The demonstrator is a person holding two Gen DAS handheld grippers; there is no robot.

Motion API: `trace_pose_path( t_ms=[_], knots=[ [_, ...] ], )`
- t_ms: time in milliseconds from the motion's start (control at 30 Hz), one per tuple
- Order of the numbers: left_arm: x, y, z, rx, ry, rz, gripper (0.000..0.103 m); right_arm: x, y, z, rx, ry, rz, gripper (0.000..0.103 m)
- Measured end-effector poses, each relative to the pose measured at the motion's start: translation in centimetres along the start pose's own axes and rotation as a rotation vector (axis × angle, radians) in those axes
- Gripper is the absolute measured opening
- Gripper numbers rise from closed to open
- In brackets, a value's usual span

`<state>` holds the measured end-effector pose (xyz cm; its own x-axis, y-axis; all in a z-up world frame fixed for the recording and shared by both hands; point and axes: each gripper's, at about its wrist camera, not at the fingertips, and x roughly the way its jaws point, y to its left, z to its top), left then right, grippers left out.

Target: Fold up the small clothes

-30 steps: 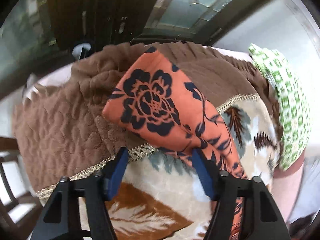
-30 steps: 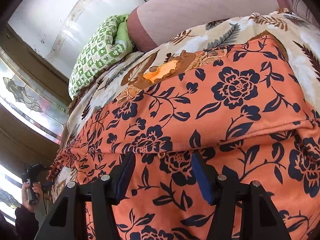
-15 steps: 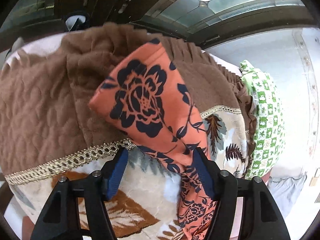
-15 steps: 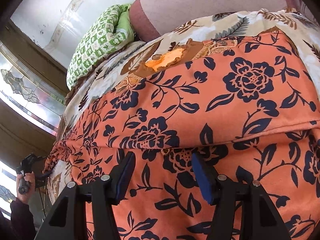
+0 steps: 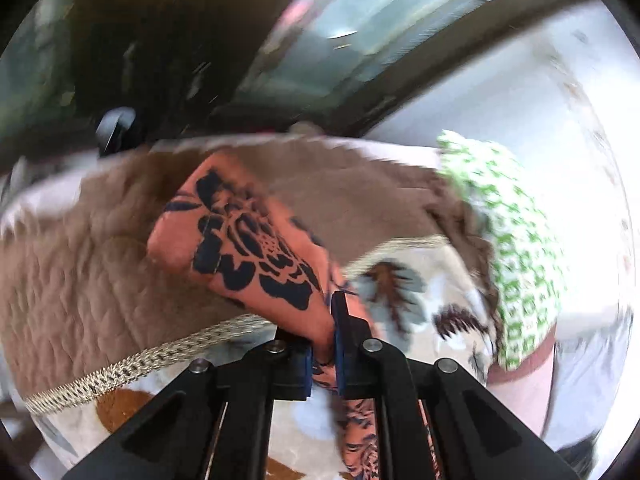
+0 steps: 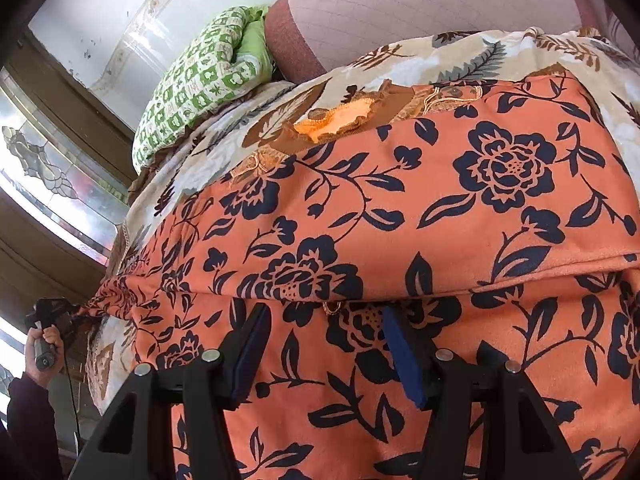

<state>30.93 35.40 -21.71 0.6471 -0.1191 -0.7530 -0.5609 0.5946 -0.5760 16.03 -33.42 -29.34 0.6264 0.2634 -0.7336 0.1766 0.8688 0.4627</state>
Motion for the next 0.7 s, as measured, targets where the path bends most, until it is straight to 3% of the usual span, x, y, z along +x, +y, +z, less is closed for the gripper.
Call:
trace_pose_path(
  t_ms=[167, 333, 467, 700],
  knots=[
    [-4.1, -8.9, -1.5, 0.252, -0.007, -0.052, 0.008, -0.9, -1.0, 0.8, 0.052, -0.031, 0.014, 0.062],
    [-7.4, -18.7, -6.2, 0.498, 0.002, -0.123, 0.008, -2.6, -2.7, 2.1, 0.126, -0.085, 0.031, 0.062],
    [-8.8, -26.2, -12.9, 0.687, 0.044, -0.192, 0.008, -4.6, -4.5, 3.1, 0.182, -0.142, 0.031, 0.062],
    [-6.3, -36.0, -29.8, 0.957, 0.211, -0.286, 0.008, -9.2, -10.4, 5.2, 0.349, -0.267, 0.02, 0.062]
  ],
)
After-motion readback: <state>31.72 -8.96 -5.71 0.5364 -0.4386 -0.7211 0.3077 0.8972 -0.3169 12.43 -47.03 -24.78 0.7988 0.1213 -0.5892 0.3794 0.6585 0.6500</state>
